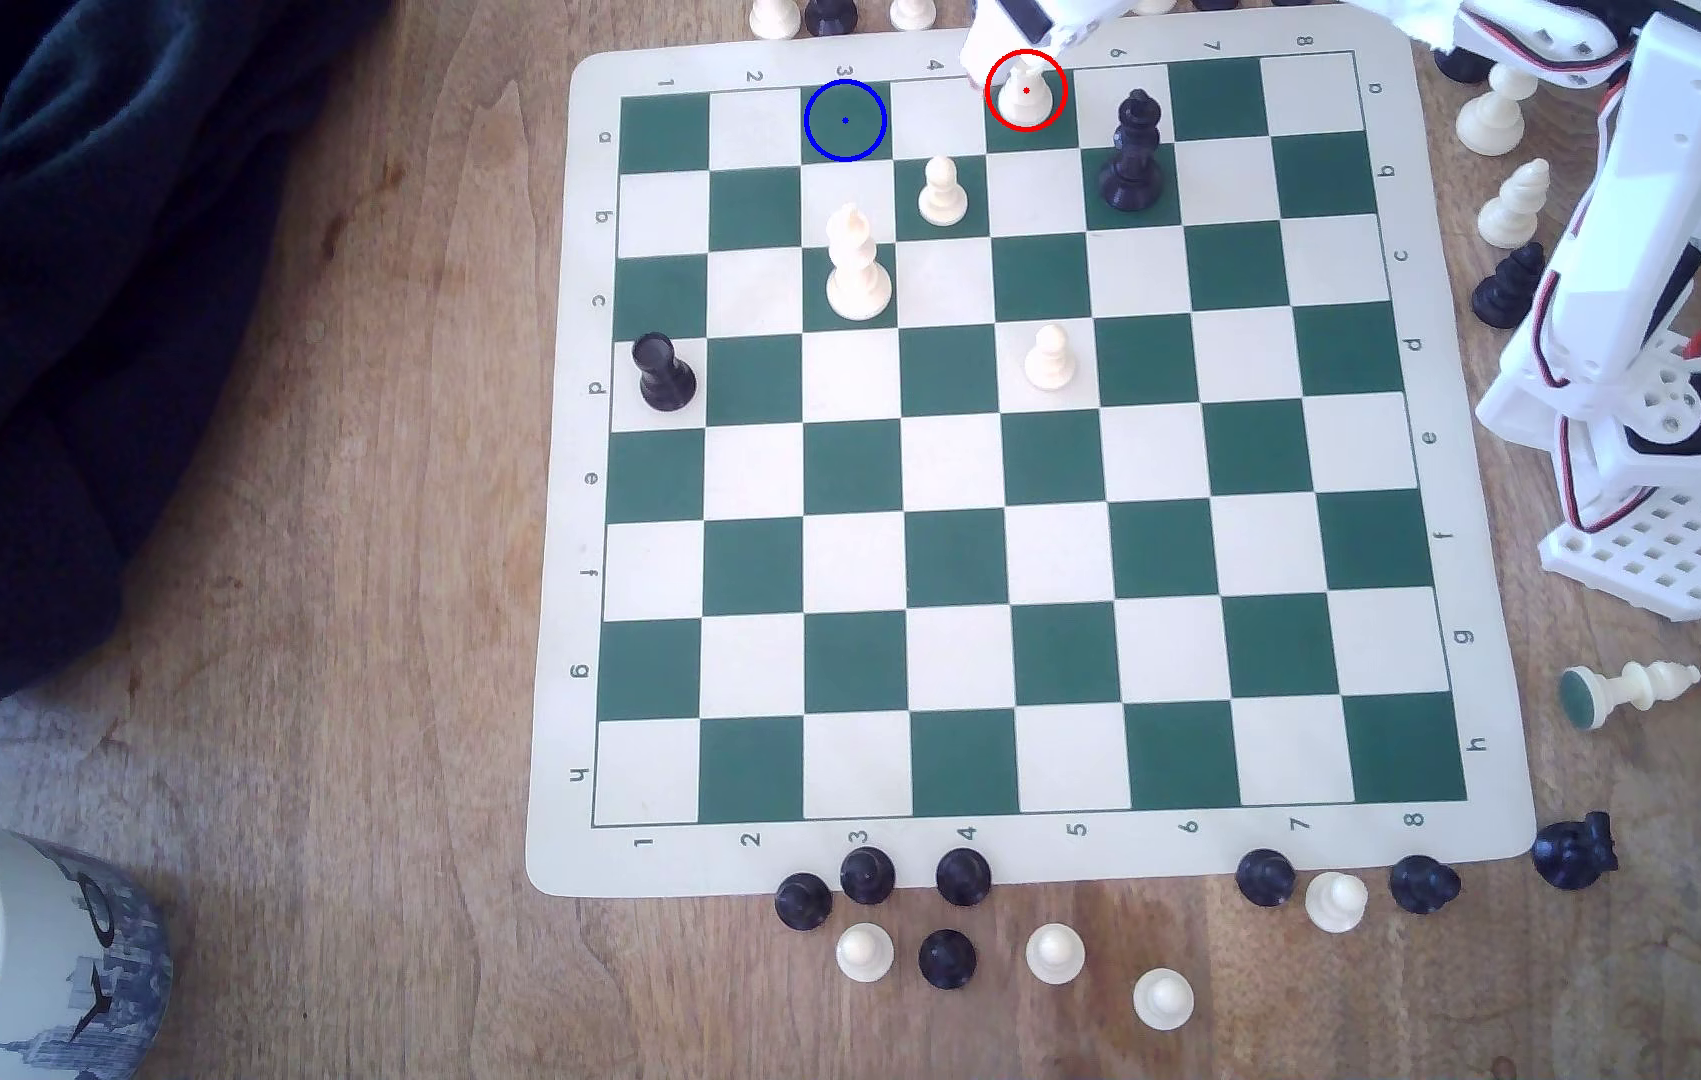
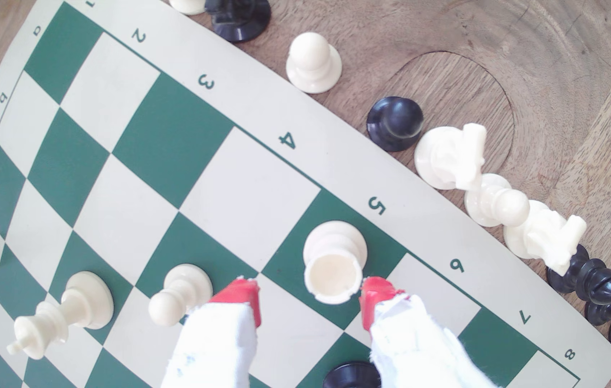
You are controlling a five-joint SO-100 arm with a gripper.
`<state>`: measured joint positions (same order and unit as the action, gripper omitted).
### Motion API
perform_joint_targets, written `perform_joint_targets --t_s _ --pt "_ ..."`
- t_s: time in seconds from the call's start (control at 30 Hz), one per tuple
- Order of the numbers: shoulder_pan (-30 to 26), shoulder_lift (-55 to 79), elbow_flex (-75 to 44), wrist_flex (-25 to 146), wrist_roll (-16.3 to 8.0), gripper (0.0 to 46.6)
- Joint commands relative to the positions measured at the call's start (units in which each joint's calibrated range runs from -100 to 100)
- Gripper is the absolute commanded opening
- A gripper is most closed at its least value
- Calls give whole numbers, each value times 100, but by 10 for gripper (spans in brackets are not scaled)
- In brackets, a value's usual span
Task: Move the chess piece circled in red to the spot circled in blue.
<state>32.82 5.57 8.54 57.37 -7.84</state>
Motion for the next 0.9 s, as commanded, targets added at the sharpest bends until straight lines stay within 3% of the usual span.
perform_joint_targets --t_s 0.0,0.87 --pt "62 -82 -537 -61 24 150" --pt "7 385 -600 -381 68 128"
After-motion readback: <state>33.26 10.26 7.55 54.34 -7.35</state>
